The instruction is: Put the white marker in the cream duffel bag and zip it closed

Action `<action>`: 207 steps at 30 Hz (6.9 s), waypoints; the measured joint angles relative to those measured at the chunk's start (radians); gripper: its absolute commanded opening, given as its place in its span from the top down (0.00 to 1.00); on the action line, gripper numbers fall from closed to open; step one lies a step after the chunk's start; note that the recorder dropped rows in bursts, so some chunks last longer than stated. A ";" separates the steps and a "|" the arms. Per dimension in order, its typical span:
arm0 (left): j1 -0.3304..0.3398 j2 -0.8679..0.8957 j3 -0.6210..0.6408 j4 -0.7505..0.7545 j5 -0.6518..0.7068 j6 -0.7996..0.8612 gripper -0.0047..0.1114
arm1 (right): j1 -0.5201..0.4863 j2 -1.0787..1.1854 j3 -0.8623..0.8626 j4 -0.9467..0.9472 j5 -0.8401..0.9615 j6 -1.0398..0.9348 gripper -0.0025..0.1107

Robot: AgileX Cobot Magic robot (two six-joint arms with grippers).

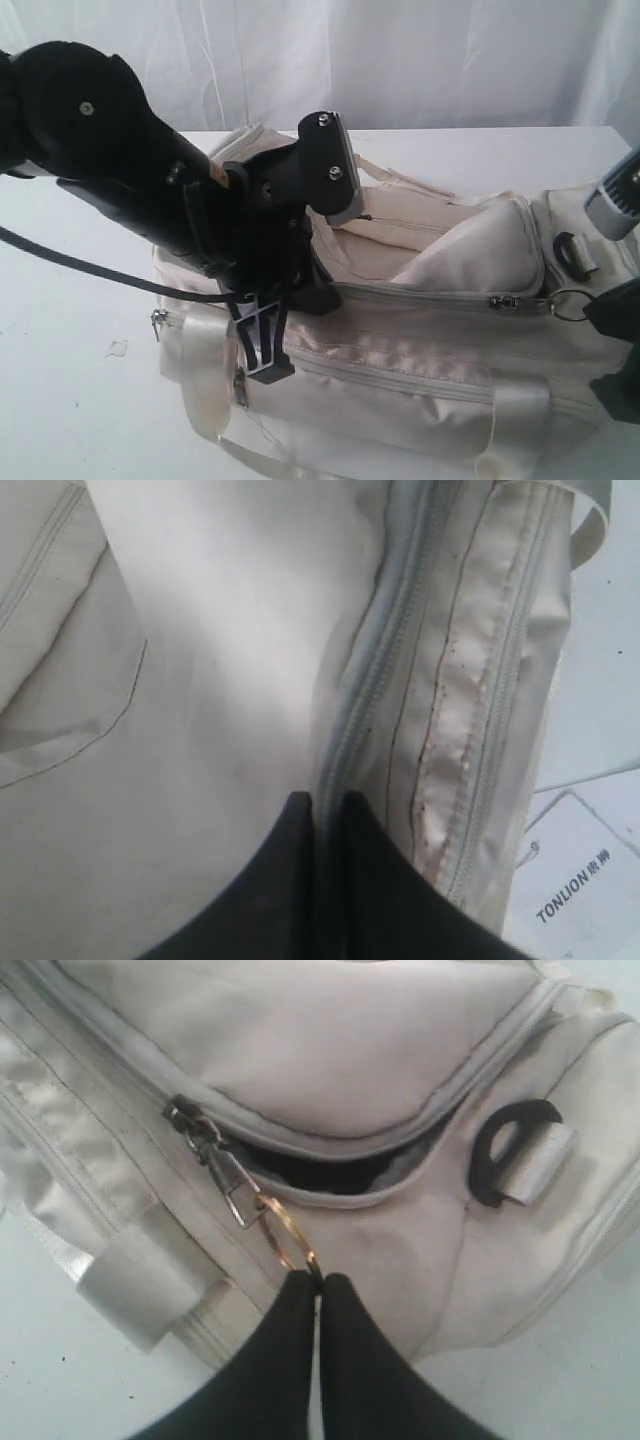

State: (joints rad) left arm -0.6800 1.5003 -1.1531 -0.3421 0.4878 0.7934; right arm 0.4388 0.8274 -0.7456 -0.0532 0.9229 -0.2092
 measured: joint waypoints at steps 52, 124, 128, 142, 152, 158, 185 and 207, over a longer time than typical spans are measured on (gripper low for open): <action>-0.151 0.093 -0.042 -0.356 -0.131 0.283 0.50 | 0.000 0.000 0.000 0.078 -0.089 0.000 0.98; -0.198 0.115 -0.045 -0.360 -0.216 0.246 0.47 | 0.000 0.000 0.000 -0.043 -0.086 0.072 0.98; -0.202 0.162 -0.045 -0.363 -0.265 0.255 0.64 | 0.000 0.000 0.000 -0.039 -0.086 0.072 0.98; -0.203 0.172 -0.045 -0.369 -0.289 0.257 0.96 | 0.000 0.000 0.000 -0.064 -0.084 0.072 0.98; -0.203 0.143 -0.045 -0.347 -0.237 0.257 0.96 | 0.000 0.000 0.000 -0.125 -0.082 0.072 0.98; -0.203 0.128 -0.045 -0.323 -0.184 0.244 0.96 | 0.000 0.000 0.000 -0.131 -0.093 0.072 0.98; -0.203 0.100 -0.054 -0.087 -0.256 0.002 0.42 | 0.002 0.000 0.000 -0.139 -0.129 0.072 0.98; -0.283 0.110 -0.054 -0.097 -0.391 0.000 0.55 | 0.002 0.000 0.000 -0.125 -0.134 0.072 0.98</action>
State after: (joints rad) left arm -0.9632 1.6098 -1.2070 -0.4391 0.0963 0.7935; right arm 0.4410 0.8274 -0.7456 -0.1782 0.7893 -0.1377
